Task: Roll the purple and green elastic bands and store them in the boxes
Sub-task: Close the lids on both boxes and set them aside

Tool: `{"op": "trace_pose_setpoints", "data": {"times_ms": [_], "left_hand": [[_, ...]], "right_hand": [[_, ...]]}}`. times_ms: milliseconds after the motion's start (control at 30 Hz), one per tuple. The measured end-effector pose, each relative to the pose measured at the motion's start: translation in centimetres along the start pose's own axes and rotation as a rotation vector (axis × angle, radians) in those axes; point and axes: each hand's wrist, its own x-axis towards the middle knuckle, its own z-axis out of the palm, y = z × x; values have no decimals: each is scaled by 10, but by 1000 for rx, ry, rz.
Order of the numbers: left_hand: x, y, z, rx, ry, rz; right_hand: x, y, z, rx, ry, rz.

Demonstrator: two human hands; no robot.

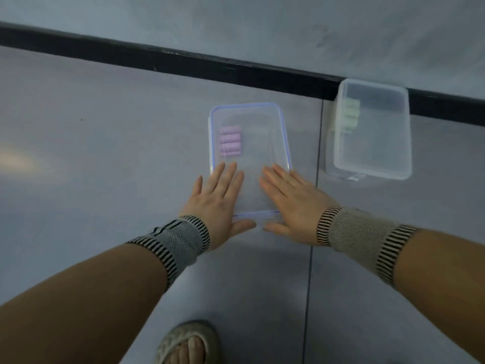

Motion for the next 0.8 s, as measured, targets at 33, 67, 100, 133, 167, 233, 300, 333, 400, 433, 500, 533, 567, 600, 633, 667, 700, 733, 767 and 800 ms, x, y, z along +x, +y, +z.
{"op": "trace_pose_setpoints", "data": {"times_ms": [33, 67, 100, 133, 167, 233, 300, 333, 400, 433, 500, 533, 567, 600, 633, 667, 700, 733, 767, 800], "left_hand": [[1, 1, 2, 1, -8, -14], [2, 2, 2, 10, -10, -22], [3, 2, 3, 25, -16, -20], [4, 3, 2, 39, -20, -13], [3, 4, 2, 54, -25, -9], [3, 4, 4, 69, -21, -17], [4, 5, 5, 66, -1, -29], [4, 7, 6, 71, 3, -32], [5, 10, 4, 91, -7, -35], [5, 11, 4, 96, -12, -42], [5, 12, 1, 102, -14, -48], [5, 12, 1, 100, -16, -44], [5, 14, 0, 101, -13, -33], [6, 16, 0, 100, -8, -20], [9, 19, 0, 88, -2, -9], [14, 22, -3, 67, 0, 1], [22, 25, -6, 48, 0, 12], [30, 28, -9, 39, 0, 24], [38, 31, -12, 39, -1, 32], [46, 32, -15, 43, -2, 33]], "right_hand": [[-2, -1, 5, -2, -39, 22], [-3, -2, 10, -17, -44, 44], [-2, -4, 14, -36, -9, 55], [-1, -6, 17, -53, 11, 66], [0, -7, 19, -60, 15, 68], [2, -11, 24, -70, 29, 86], [6, -13, 28, -95, 83, 102], [7, -14, 28, -106, 86, 112], [7, -16, 29, -94, 121, 117], [6, -17, 31, -92, 110, 125], [5, -15, 25, -76, 80, 152], [6, -13, 24, -56, 91, 144], [6, -13, 20, -32, 84, 134], [6, -11, 18, -26, 83, 121], [5, -7, 16, -14, 86, 129], [2, -2, 12, 5, 95, 157], [-3, 3, 10, 11, 115, 182], [-9, 9, 8, 12, 125, 206], [-15, 17, 9, 21, 124, 244], [-21, 27, 7, 33, 116, 298]]}}
